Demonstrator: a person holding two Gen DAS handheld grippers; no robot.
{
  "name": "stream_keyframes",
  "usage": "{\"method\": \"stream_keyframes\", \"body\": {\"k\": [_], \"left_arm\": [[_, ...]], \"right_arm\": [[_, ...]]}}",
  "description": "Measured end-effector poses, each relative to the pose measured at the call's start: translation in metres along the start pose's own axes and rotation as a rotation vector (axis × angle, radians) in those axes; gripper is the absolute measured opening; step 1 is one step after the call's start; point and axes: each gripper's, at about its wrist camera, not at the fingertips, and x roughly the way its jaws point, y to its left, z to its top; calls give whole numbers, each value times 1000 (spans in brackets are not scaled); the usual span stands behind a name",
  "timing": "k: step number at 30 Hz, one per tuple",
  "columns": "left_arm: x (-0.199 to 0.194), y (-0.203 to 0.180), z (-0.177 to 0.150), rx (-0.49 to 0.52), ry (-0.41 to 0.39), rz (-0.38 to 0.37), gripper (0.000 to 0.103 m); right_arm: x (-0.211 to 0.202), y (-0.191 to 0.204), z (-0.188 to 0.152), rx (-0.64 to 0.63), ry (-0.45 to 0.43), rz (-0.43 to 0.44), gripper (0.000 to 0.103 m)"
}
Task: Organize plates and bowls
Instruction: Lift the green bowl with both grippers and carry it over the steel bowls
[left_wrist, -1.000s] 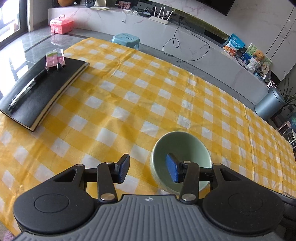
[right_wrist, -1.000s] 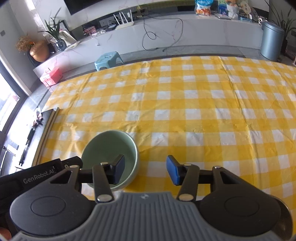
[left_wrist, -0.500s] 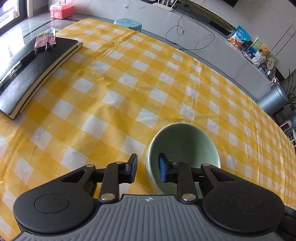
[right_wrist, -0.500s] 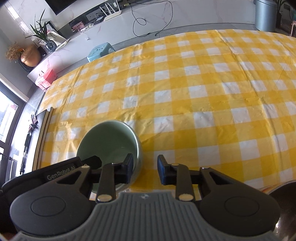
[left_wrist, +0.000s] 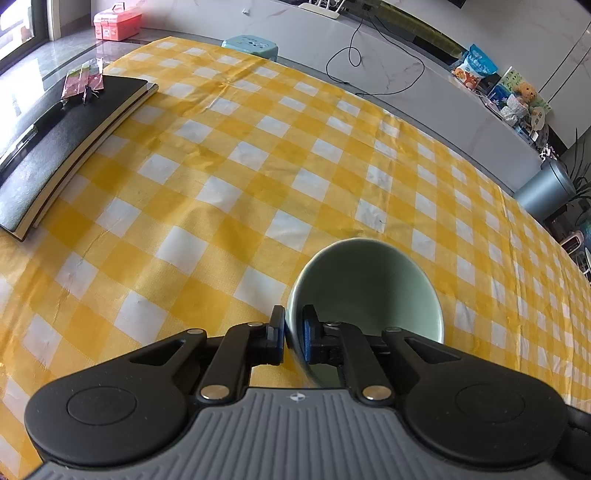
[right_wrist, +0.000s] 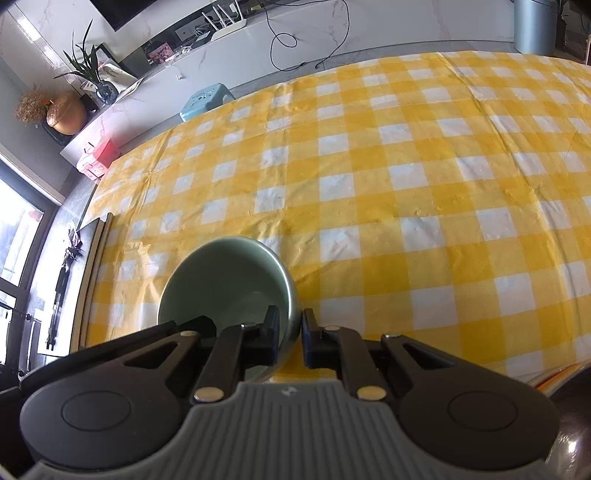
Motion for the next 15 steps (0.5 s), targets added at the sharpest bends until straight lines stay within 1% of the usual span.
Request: {"method": "stream_keyframes", "body": {"k": [7, 15], "left_arm": [[-26, -6, -5, 3, -39, -6, 9], [-69, -19, -20, 23, -94, -25, 10]], "right_arm": [[-22, -1, -3, 0, -30, 28, 9], [-68, -7, -16, 11, -85, 75, 9]]}}
